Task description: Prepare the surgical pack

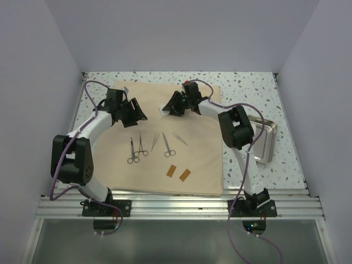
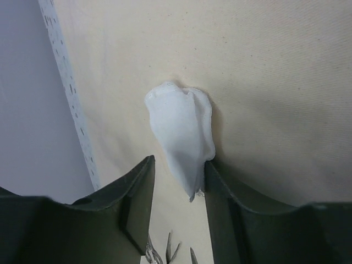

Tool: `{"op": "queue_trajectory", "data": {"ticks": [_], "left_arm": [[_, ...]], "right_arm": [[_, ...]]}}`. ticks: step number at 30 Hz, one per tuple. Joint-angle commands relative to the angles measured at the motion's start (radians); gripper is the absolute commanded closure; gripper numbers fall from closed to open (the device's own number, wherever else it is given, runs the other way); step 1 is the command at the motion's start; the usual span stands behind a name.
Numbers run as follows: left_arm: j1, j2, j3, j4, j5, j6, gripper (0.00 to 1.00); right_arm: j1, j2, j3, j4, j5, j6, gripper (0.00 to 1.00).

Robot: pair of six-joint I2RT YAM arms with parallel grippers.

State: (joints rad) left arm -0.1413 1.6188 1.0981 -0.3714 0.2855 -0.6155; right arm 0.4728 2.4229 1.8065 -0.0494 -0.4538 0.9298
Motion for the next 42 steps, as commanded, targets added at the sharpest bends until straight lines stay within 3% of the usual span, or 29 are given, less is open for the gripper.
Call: {"op": "queue_trajectory", "data": {"ticks": [1,2,3,7,10,16,20,24,28,33,42], "left_arm": [[0.026,-0.062,0.000,-0.006,0.014,0.045,0.37],[0.032,-0.063,0.000,-0.015,0.014,0.054,0.37],[0.034,-0.066,0.000,-0.018,0.017,0.057,0.37],[0.034,-0.092,-0.010,-0.040,0.009,0.089,0.37],[0.035,-0.105,-0.023,-0.047,0.000,0.118,0.37],[0.035,-0.123,-0.056,-0.064,-0.019,0.195,0.37],[0.034,-0.142,-0.113,-0.055,-0.020,0.227,0.37],[0.034,-0.155,-0.184,-0.047,-0.013,0.237,0.37],[0.034,-0.165,-0.222,-0.046,0.009,0.243,0.37],[0.031,-0.175,-0.218,-0.049,0.012,0.253,0.37],[0.019,-0.204,-0.215,-0.040,0.012,0.283,0.38]], "right_arm": [[0.015,0.044,0.045,-0.007,0.036,0.017,0.57],[0.013,0.045,0.060,-0.013,0.030,0.015,0.60],[0.015,0.044,0.069,-0.017,0.020,0.017,0.71],[0.004,-0.007,0.111,-0.113,0.004,-0.045,0.98],[-0.036,-0.135,0.032,-0.132,-0.005,-0.069,1.00],[-0.196,-0.641,-0.422,-0.113,-0.035,-0.128,1.00],[-0.394,-0.937,-0.692,-0.280,-0.010,-0.224,1.00],[-0.580,-1.187,-0.837,-0.415,0.024,-0.327,1.00],[-0.675,-1.230,-0.875,-0.526,0.148,-0.451,1.00],[-0.793,-1.154,-0.892,-0.521,0.188,-0.513,1.00],[-0.999,-0.995,-0.947,-0.363,0.077,-0.517,1.00]]}}
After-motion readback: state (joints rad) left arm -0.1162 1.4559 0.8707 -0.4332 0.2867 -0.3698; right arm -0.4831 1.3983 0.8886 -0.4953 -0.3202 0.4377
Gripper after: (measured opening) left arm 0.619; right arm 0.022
